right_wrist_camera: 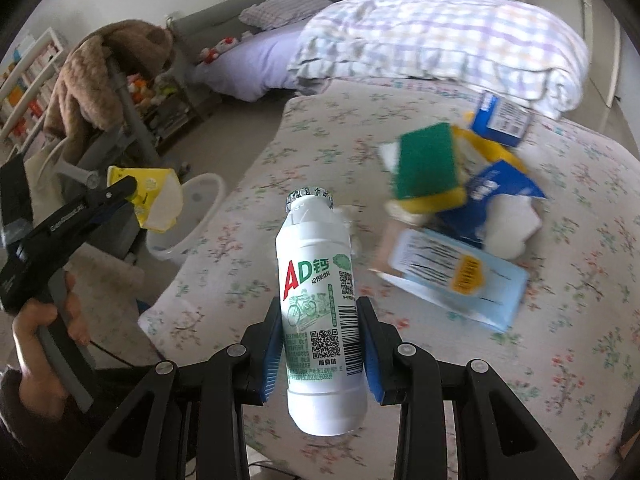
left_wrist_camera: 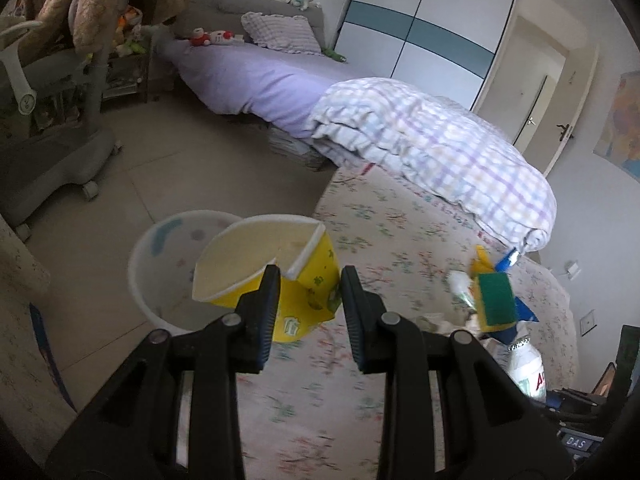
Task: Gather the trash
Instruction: 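Carry bottle and cup over the white bin and open both grippers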
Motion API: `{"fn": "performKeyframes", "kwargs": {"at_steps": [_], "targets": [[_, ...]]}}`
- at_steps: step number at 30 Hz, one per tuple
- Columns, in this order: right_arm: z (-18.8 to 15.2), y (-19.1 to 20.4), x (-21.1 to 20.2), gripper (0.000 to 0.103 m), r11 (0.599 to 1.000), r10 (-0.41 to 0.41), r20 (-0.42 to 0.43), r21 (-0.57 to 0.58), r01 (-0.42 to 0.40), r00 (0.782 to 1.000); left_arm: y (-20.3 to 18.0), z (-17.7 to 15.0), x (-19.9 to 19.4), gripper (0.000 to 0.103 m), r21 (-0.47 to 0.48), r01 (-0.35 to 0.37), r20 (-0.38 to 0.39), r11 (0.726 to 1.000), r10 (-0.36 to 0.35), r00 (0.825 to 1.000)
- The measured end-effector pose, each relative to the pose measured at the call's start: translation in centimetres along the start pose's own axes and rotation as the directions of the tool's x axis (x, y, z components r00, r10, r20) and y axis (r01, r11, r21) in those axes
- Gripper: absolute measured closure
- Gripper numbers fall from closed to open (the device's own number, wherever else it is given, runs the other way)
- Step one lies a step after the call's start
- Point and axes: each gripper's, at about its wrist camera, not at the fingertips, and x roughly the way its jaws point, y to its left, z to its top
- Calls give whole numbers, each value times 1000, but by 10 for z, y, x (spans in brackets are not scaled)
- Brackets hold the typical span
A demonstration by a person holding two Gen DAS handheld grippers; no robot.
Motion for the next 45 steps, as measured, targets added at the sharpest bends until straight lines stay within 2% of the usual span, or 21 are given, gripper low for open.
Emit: {"fn": "performKeyframes", "kwargs": {"at_steps": [11, 13, 14, 15, 18, 22, 24, 27, 31, 37, 45], "targets": [[17, 54, 35, 67, 995, 72, 5, -67, -71, 997, 54, 8, 28, 70, -31, -28, -20, 999, 27, 999], [19, 59, 41, 67, 995, 76, 12, -72, -75, 997, 61, 7, 30, 58, -64, -29, -46, 998, 26, 999], [21, 61, 44, 67, 994, 80, 15, -73, -78, 997, 64, 6, 29, 39, -85, -36, -59, 996, 31, 998], [22, 63, 47, 67, 994, 87, 14, -71, -86, 996, 67, 4, 28, 24, -107, -51, -71, 993, 44, 997], [26, 68, 59, 67, 993, 103, -4, -58, -103, 995, 77, -4, 18, 20, -141, -95, -99, 985, 82, 992], [36, 76, 72, 67, 992, 115, -21, -56, -116, 993, 93, -19, 7, 10, -147, -255, -153, 956, 233, 960], [43, 84, 80, 67, 990, 120, -32, -70, -122, 992, 101, -26, 2, 5, -166, -297, -172, 940, 269, 948], [54, 98, 92, 67, 989, 110, -46, -97, -114, 993, 107, -33, -3, 3, -161, -329, -209, 930, 294, 933], [73, 120, 115, 67, 986, 138, -60, -89, -143, 989, 109, -38, -7, 2, -86, -372, -238, 924, 344, 908], [94, 149, 157, 67, 985, 151, -98, -74, -159, 984, 125, -31, -21, 2, -105, -369, -225, 924, 339, 913], [103, 188, 192, 67, 981, 143, -139, -111, -159, 980, 137, -26, -28, 2, -162, -360, -218, 919, 323, 921]]}}
